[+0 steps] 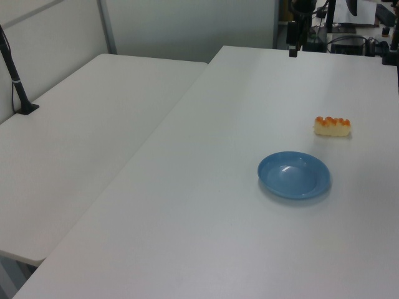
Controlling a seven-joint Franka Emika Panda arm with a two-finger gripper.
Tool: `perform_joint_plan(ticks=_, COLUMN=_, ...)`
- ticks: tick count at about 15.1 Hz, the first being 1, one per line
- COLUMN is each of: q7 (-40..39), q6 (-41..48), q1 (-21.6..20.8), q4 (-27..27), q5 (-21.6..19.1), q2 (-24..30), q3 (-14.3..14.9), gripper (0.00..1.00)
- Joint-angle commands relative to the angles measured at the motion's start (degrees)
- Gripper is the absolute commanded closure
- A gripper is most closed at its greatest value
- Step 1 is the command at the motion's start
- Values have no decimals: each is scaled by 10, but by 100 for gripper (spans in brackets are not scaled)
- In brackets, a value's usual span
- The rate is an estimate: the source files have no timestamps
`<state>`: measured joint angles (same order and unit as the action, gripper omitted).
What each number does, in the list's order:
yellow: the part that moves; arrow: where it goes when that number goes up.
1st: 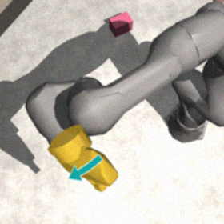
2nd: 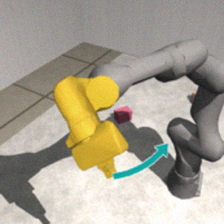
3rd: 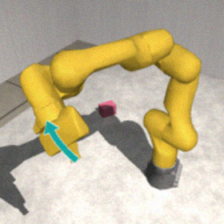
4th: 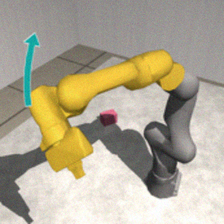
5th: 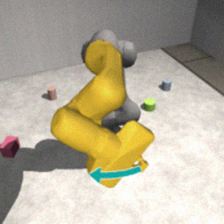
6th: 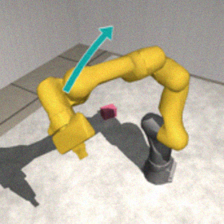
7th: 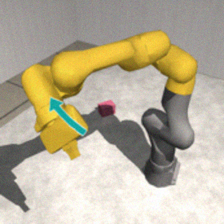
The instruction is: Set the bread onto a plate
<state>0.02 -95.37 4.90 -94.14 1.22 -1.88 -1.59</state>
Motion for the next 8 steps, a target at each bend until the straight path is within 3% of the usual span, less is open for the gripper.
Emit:
perform_joint_plan(ticks=1, q7=-50, q6=15, q1=-6, q4=9, q5=-9, q2=-1, q3=10, gripper=0)
perform_joint_plan(ticks=8, q7=-58, q6=16, q1=1, q4=3, q5=-9, q2=0, q3=13, gripper=0)
